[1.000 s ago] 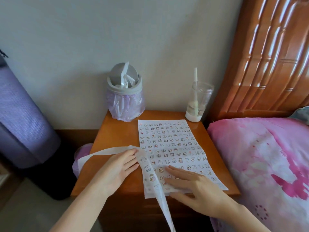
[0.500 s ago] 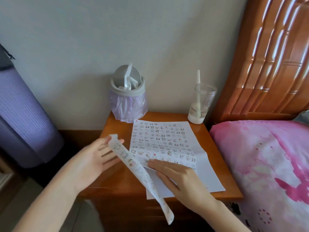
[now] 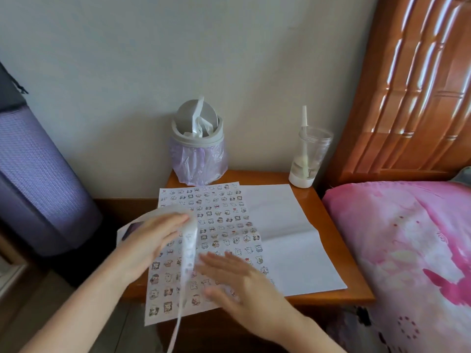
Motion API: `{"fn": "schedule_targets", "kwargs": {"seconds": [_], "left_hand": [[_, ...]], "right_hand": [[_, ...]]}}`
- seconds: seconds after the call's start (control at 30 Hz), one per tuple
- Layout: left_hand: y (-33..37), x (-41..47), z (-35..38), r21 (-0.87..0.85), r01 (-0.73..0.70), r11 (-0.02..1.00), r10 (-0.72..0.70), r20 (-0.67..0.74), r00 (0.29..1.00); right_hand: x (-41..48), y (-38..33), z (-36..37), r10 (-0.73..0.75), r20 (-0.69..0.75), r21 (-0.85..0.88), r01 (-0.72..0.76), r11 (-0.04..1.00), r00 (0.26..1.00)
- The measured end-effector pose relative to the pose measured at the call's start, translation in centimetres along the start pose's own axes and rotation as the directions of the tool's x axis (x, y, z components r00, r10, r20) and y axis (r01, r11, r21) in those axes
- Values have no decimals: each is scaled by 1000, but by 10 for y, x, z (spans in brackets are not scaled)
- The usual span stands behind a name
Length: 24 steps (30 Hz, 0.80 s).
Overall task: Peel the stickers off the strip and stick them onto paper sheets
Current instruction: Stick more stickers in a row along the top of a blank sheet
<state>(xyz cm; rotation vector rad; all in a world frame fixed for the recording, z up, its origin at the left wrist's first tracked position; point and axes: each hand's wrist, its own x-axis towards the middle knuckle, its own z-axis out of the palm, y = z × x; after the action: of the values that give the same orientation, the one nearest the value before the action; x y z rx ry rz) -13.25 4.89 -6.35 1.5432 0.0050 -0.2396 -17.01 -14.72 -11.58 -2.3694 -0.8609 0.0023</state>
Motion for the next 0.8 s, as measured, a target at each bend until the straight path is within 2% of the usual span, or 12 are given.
{"fn": "schedule_targets", "kwargs": {"seconds": [0.07,0.1,0.13,0.23,0.27,0.37,0.5,0.8], "left_hand": [[-10,9,1,98,52,994,-55,25,998],[-13,10,5,138,64,988,-80,113,990],[-14,7,10,201,88,976,-117,133,984],[-26,13,12,321,96,942,-149,145,978],[-29,15,11,355,79,932,-126,112,986],[-34,17,5,419,23,908,-90,142,986],[-31,15,-8,442,48,896,-97,89,991],[-32,6,-19,522,34,853,-93,87,992]], "right_hand": [[-5,17,-22,158,-109,-20,-161,987,981],[-6,29,-31,217,-150,-51,-227,973,965],[-6,41,-38,257,-169,-90,-275,957,951],[-8,74,-42,355,-94,-212,-367,906,930],[-10,82,-40,383,-61,-251,-385,888,922],[-19,93,-38,422,-20,-333,-404,852,906],[-27,103,-48,442,20,-408,-396,822,897],[-45,116,-59,424,26,-448,-369,815,905]]}}
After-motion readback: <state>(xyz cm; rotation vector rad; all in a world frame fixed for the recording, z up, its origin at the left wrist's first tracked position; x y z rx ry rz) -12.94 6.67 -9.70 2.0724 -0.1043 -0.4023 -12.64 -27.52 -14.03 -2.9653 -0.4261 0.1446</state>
